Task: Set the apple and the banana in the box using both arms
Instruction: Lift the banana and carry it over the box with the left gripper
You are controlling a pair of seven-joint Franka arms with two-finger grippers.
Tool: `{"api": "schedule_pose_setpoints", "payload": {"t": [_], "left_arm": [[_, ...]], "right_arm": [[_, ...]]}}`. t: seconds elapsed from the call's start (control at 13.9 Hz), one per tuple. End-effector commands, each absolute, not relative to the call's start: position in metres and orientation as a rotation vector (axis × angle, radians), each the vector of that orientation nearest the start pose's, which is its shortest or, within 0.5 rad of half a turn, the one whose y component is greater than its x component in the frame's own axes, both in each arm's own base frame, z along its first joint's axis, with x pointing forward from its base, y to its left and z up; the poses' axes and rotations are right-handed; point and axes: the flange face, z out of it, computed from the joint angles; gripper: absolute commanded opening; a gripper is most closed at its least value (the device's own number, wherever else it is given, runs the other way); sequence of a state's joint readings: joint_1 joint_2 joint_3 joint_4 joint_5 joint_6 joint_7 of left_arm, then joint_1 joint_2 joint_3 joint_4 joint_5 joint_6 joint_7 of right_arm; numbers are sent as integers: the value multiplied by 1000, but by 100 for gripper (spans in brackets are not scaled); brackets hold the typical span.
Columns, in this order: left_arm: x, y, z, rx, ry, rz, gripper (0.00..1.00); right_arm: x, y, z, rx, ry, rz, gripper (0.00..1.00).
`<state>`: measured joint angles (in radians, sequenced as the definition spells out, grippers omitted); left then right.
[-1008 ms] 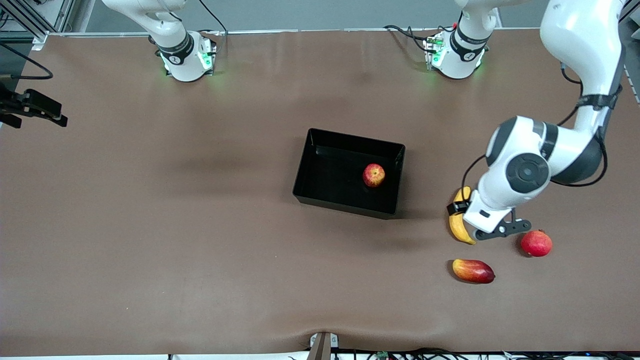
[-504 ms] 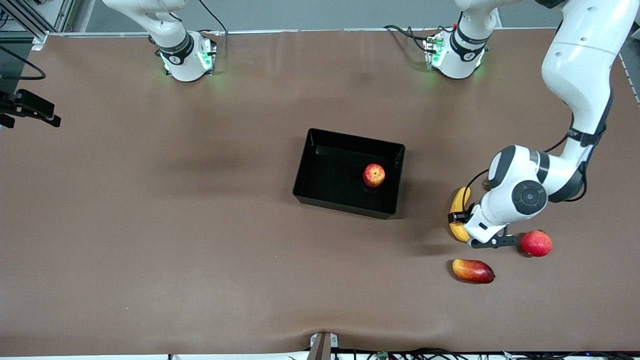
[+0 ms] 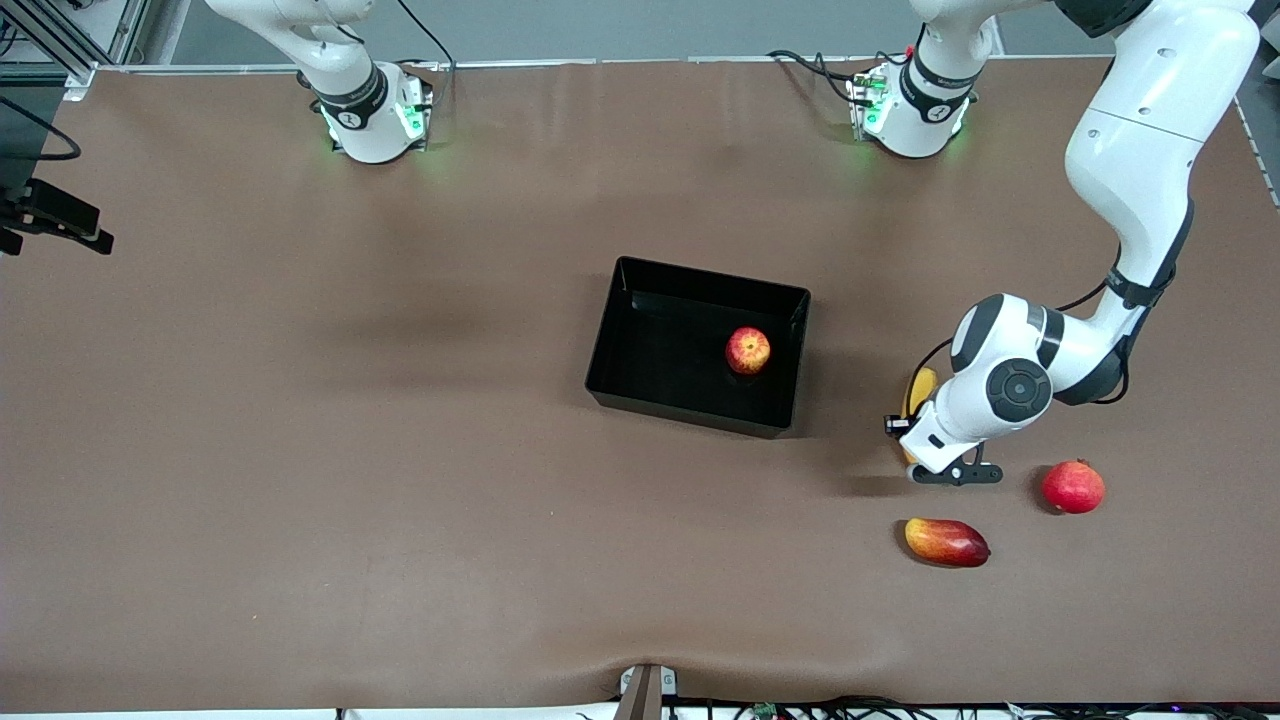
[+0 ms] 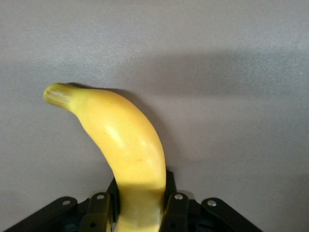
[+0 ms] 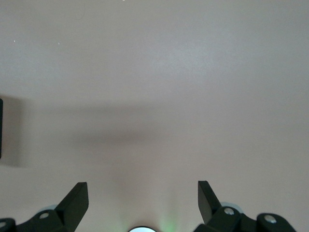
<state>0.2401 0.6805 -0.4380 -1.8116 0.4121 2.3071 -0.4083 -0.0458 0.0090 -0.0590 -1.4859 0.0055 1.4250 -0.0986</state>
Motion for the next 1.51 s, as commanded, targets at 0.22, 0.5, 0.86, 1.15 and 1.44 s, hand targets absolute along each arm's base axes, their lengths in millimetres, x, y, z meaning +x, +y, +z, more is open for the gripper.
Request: {"api": "schedule_pose_setpoints", "payload": {"t": [0.22, 0.5, 0.86, 1.15, 1.44], "left_arm": [[606, -153, 265, -3033, 151, 114, 0], [588, -240, 343, -3069, 142, 18, 0], [568, -341, 376, -3141, 96, -33, 0], [548, -397, 365, -3173, 14, -4, 0], [530, -466, 335, -3190, -23, 39, 0]], "right_arm": [[534, -52, 663, -3113, 2, 51, 100], [535, -39, 663, -3115, -31, 54, 100], [534, -43, 663, -3114, -19, 56, 100], [534, -43, 663, -3114, -19, 56, 100], [534, -44, 663, -3113, -17, 56, 100]]}}
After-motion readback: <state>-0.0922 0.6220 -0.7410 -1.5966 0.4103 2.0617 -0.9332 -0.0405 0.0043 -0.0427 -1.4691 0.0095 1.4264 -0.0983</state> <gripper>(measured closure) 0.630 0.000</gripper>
